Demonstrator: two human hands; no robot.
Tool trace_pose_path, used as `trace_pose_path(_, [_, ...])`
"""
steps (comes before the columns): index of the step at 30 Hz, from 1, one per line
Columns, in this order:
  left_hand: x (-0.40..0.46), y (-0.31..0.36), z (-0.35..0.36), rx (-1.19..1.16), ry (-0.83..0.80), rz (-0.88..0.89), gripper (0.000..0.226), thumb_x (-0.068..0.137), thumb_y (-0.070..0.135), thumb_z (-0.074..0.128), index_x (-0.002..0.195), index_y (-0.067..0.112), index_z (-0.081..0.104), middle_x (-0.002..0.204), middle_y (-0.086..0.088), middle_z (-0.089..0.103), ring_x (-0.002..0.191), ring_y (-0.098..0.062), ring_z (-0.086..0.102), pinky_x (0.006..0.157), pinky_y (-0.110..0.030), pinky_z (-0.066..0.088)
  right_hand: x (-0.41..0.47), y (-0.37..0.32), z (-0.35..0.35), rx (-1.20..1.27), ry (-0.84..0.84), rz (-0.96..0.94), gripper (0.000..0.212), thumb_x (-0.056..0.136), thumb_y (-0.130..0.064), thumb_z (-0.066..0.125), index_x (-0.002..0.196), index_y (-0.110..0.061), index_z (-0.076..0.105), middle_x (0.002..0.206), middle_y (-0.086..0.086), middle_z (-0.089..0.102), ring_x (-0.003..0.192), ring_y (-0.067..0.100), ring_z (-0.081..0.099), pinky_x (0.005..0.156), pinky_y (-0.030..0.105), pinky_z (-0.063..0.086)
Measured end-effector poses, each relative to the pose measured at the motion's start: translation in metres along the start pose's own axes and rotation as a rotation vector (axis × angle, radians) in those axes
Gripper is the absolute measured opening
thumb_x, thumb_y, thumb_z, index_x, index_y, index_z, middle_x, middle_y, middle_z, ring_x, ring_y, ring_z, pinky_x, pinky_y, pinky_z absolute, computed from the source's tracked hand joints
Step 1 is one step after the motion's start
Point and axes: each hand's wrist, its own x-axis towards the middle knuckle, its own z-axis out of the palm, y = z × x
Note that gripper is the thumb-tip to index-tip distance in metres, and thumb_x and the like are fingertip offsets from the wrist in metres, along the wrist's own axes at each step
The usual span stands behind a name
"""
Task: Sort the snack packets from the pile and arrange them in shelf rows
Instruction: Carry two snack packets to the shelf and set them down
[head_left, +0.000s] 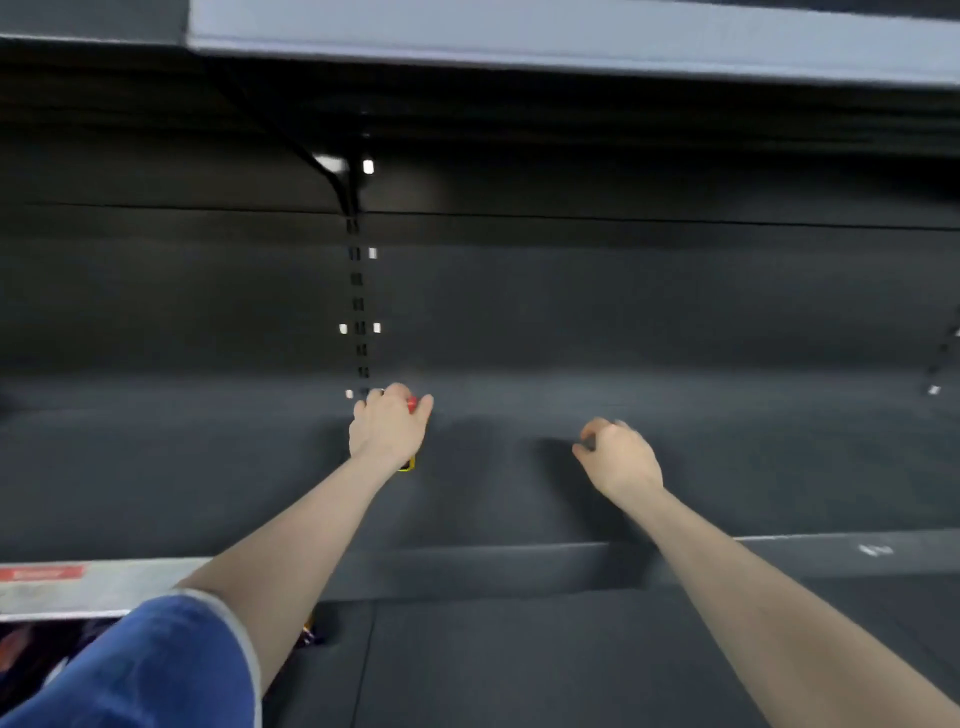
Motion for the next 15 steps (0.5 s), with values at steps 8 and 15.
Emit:
trace_pose_path(8, [-0.088,0.144,0.085,-0.016,-0.071,0.051,0.046,0.098,0.043,0.041,0.132,0.013,0.049,0.134,-0.015,0.047,0.125,-0.034,0.039,0.100,-0.039,0.034,-0.022,0.169,-0.086,-0.021,0.069,0.009,0.026,0.095,-0.025,0.050,0.115,-0.011,0.058,0.116,0.012,0.055,0.109,0.031,0.052,0.089,0.034,0.043])
trace_pose_path(15, [-0.153,0.273,0.165,-0.051,-0.163,0.130,0.049,0.097,0.045,0.041,0.135,0.014,0.046,0.136,-0.013,0.045,0.126,-0.032,0.039,0.101,-0.039,0.035,-0.034,0.311,-0.155,0.001,0.105,0.102,0.026,0.093,-0.021,0.049,0.115,-0.010,0.058,0.116,0.011,0.055,0.109,0.031,0.052,0.089,0.033,0.042])
